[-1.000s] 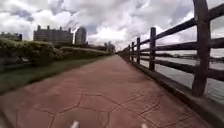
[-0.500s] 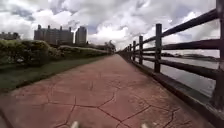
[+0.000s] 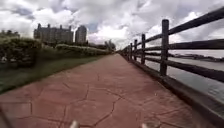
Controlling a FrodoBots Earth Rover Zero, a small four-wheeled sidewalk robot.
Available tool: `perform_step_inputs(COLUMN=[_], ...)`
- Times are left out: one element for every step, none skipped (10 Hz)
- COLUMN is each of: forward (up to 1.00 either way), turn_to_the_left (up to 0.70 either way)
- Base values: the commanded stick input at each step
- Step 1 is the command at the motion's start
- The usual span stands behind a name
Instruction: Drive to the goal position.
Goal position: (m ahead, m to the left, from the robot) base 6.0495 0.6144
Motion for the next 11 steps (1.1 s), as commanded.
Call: perform_step_inputs(forward=[0.70, 0.70, 0.70, 0.70, 0.70, 0.70, 0.70, 0.70, 0.70, 0.70, 0.28], turn_to_the_left=[0.00, 0.00, 0.00, 0.00, 0.00, 0.00, 0.00, 0.00, 0.00, 0.00, 0.00])
